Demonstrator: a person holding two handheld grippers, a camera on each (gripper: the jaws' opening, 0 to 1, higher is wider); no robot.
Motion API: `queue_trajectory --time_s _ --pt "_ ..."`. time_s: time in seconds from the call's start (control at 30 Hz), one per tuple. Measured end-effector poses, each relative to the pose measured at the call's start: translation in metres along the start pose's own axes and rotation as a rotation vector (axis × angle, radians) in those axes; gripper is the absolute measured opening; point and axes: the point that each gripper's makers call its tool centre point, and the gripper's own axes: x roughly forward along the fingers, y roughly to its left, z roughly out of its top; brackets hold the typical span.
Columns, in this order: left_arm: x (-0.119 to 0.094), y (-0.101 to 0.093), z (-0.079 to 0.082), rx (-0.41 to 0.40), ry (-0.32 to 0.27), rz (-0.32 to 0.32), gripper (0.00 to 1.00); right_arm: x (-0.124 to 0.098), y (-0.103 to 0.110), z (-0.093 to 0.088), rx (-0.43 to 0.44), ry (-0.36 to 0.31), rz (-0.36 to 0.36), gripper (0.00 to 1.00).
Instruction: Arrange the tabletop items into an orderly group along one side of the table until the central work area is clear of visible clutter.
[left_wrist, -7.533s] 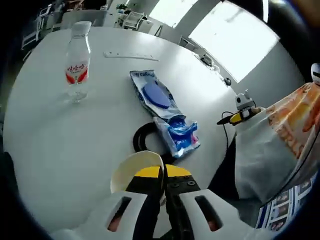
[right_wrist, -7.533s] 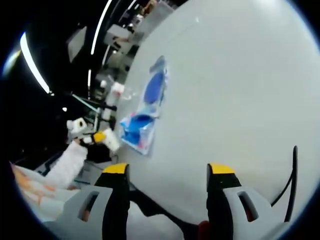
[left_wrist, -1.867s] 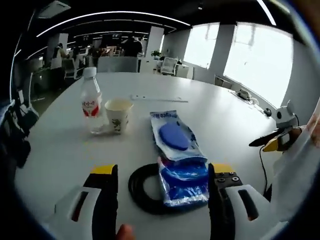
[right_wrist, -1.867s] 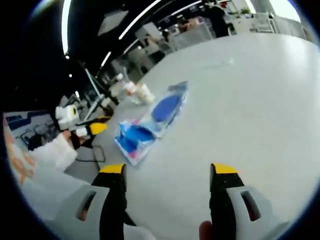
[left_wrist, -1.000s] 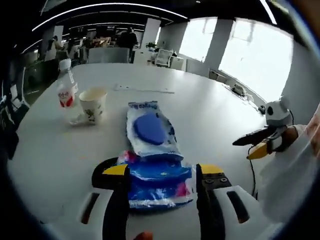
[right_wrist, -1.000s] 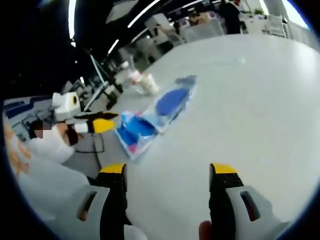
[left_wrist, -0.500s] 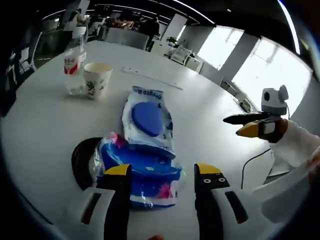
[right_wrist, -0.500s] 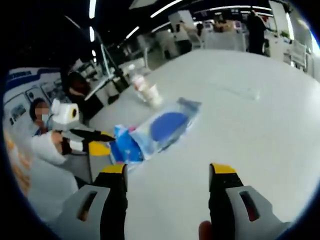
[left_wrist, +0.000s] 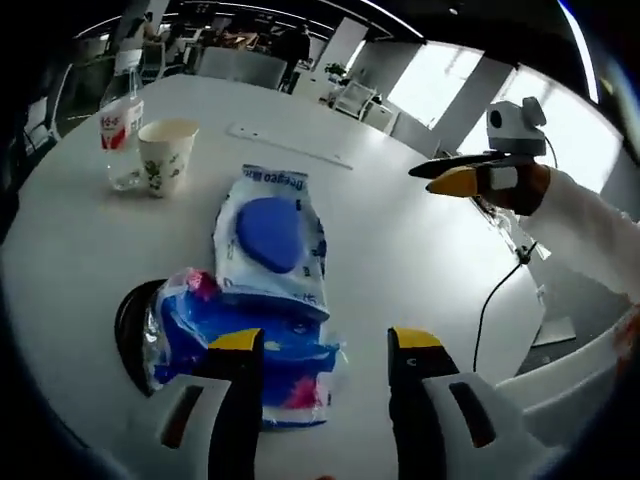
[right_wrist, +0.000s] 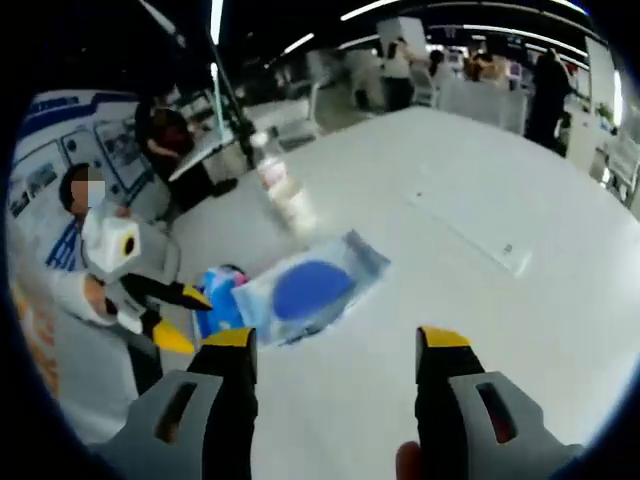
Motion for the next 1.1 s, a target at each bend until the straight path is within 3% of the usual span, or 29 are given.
queue_trajectory --time_s 0.27,0.37,0.47,0.6,0.67,0.8,0.93,1.1 --pt "0.011 -0.002 -0.003 -0.013 0.038 0.005 0.45 0.027 -0.027 0.022 -0.116 0.07 -0.02 0.57" --pt "0.016 0.001 -0.004 -0.044 0.049 0.009 0.44 0.043 -0.031 0.032 -0.167 0.059 -0.011 0.54" --pt "0.018 0.005 -0.003 -0.05 0.05 0.019 0.43 0.062 -0.039 0.031 -0.17 0.09 -0.02 0.51" --pt "0.02 0.012 -0.002 -0.07 0.055 0.047 0.42 0.081 -0.032 0.038 -0.187 0.093 0.016 0.51" --pt "0.022 0.015 -0.003 -0.123 0.055 0.048 0.41 0.091 -0.027 0.035 -0.233 0.128 0.051 0.52" --pt "0.029 0.014 -0.002 -0.139 0.066 0.038 0.4 0.112 -0.038 0.014 -0.317 0.246 0.024 0.53" --pt "0.034 0.014 -0.002 -0.138 0.081 0.036 0.41 0.129 -0.046 0.013 -0.33 0.255 0.02 0.51" --pt "0.042 0.014 -0.005 -0.159 0.099 0.031 0.4 0.137 -0.049 0.012 -0.284 0.256 0.043 0.48"
